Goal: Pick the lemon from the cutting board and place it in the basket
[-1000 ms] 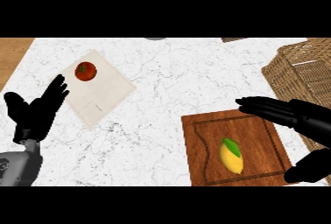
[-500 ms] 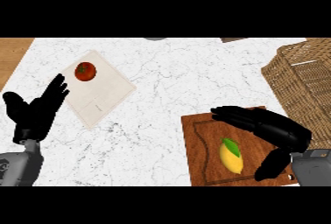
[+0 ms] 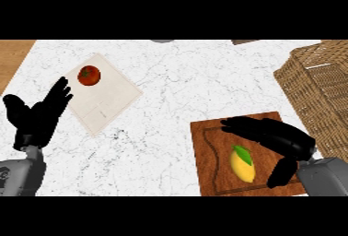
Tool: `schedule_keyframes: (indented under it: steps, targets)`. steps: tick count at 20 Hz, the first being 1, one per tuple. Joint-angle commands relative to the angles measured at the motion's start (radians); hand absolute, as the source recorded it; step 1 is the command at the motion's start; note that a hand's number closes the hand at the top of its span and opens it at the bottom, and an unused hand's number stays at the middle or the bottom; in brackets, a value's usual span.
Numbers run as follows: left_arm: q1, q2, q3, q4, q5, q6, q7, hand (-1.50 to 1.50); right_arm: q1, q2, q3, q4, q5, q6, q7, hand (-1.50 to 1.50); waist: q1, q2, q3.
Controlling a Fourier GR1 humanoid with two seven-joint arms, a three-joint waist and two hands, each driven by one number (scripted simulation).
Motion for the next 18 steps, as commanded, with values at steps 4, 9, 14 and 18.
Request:
schedule_keyframes:
  steps: [4, 9, 14, 18]
  targets:
    - [-0.024, 0.011, 0.040, -0.011, -0.006, -0.031, 0.046, 0.00, -0.053, -0.003, -0.031, 0.085, 0.023, 0.048, -0.086, -1.50, 0.002, 0.000, 0.000]
    - [0.022, -0.018, 0.042, 0.065, -0.040, -0.029, -0.076, 0.00, 0.018, -0.029, 0.007, 0.050, -0.001, 0.042, -0.152, -1.50, -0.003, 0.000, 0.000]
    - [0.051, -0.044, 0.025, -0.034, -0.054, -0.015, -0.014, 0.00, -0.003, -0.006, 0.033, 0.071, 0.021, 0.009, -0.151, -1.50, 0.001, -0.001, 0.000]
    - [-0.016, -0.006, 0.077, 0.049, -0.026, -0.093, -0.028, 0.00, 0.036, -0.005, 0.013, 0.029, 0.066, -0.022, -0.117, -1.50, -0.002, -0.001, 0.000]
